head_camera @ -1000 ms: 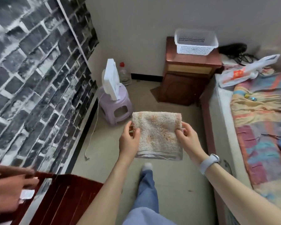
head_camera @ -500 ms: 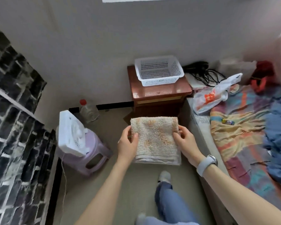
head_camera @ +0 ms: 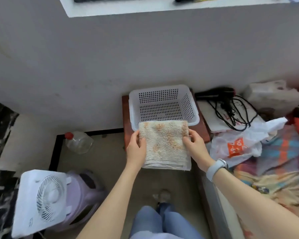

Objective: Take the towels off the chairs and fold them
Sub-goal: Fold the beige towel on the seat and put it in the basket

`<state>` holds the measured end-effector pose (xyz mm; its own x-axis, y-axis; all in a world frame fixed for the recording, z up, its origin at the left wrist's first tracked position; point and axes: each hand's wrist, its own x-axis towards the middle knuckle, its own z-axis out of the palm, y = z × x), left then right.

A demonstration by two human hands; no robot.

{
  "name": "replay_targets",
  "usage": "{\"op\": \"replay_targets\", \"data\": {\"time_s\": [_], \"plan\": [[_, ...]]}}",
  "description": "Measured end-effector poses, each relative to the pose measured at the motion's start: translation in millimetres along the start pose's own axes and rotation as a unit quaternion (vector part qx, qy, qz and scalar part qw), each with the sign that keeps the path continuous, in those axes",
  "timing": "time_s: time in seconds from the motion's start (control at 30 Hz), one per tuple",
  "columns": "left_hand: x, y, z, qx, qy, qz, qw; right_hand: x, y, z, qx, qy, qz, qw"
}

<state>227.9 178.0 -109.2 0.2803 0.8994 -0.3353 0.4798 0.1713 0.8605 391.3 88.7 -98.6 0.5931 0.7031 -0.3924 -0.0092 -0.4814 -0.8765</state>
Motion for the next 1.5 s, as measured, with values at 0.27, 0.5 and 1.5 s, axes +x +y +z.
{"op": "replay_targets", "data": {"time_s": [0.27, 0.5, 1.5], "plan": [[121.9, 37.3, 26.1, -0.008, -0.021, -0.048, 0.999, 127.1, -39.1, 9.5, -0.018, -0.004, 0.009, 1.000], [201.1, 19.1, 50.6, 0.034, -0.029, -0.071, 0.997, 208.8, -27.7, 39.6, -0.042, -0.013, 0.030, 0.999], [256.8, -16.3, 70.3, 0.674, -0.213, 0.092, 0.701, 282.6, 33.7, 43.1, -0.614, -0.318, -0.184, 0.699]]}}
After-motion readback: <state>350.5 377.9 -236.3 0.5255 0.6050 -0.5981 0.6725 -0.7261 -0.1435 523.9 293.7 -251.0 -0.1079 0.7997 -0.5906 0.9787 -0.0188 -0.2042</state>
